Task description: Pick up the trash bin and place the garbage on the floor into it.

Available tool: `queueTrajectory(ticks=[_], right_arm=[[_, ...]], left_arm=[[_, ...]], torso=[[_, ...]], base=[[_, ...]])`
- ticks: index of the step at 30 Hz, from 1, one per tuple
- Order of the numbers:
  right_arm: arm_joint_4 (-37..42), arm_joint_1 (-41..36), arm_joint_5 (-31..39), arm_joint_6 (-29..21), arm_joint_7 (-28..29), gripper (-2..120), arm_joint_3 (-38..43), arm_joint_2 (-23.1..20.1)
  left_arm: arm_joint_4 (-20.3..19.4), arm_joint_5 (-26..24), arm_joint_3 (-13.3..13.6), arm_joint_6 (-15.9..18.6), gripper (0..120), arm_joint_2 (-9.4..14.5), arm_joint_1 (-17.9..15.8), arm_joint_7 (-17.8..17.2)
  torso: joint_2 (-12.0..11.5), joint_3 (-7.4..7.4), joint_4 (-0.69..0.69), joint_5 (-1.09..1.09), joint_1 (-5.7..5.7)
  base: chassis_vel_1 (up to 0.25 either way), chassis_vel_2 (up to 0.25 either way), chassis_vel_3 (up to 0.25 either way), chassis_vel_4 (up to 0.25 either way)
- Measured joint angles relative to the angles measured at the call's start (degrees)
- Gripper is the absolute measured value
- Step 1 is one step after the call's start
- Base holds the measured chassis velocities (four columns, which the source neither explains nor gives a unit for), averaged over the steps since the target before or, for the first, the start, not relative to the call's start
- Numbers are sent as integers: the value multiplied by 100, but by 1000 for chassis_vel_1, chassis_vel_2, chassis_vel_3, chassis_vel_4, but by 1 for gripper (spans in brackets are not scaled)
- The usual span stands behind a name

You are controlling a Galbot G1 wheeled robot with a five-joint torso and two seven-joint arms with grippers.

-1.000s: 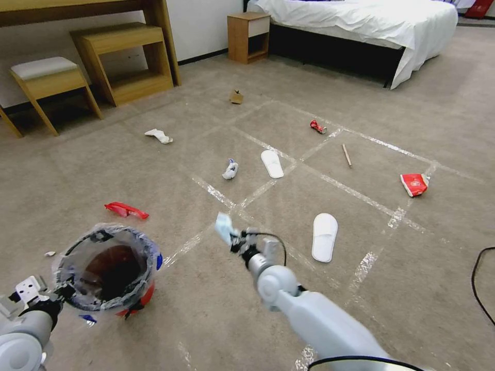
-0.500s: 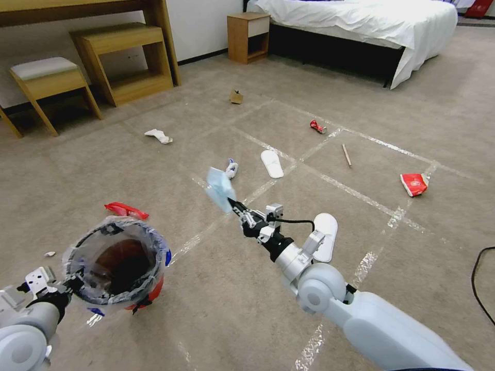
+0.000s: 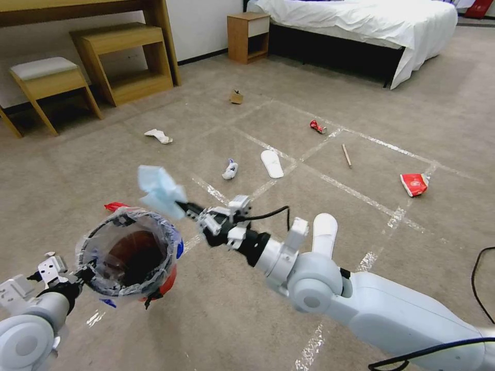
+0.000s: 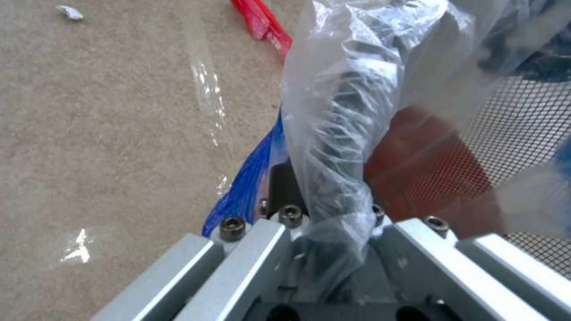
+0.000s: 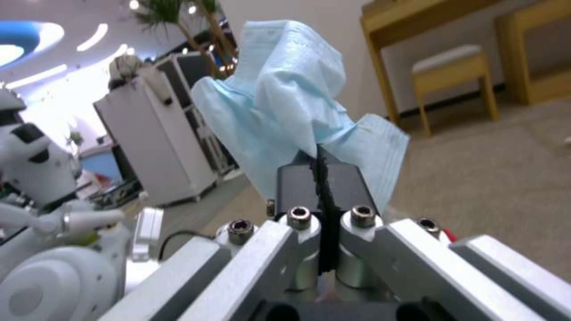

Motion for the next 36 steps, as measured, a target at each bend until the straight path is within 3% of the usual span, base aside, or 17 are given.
queueTrajectory(ticks=[12, 36], right_arm=[[-90, 837, 294, -355, 438, 0, -920, 280], [-784, 1376, 339, -481, 570, 0, -1485, 979]], left_arm=[[-60, -69, -118, 2, 1, 23, 10, 0], [-164, -53, -165, -24, 1, -46, 85, 16]], torso=[[0, 0, -1, 0, 0], [-1, 0, -1, 0, 0]], base=[[0, 0, 0, 0], [0, 0, 0, 0]])
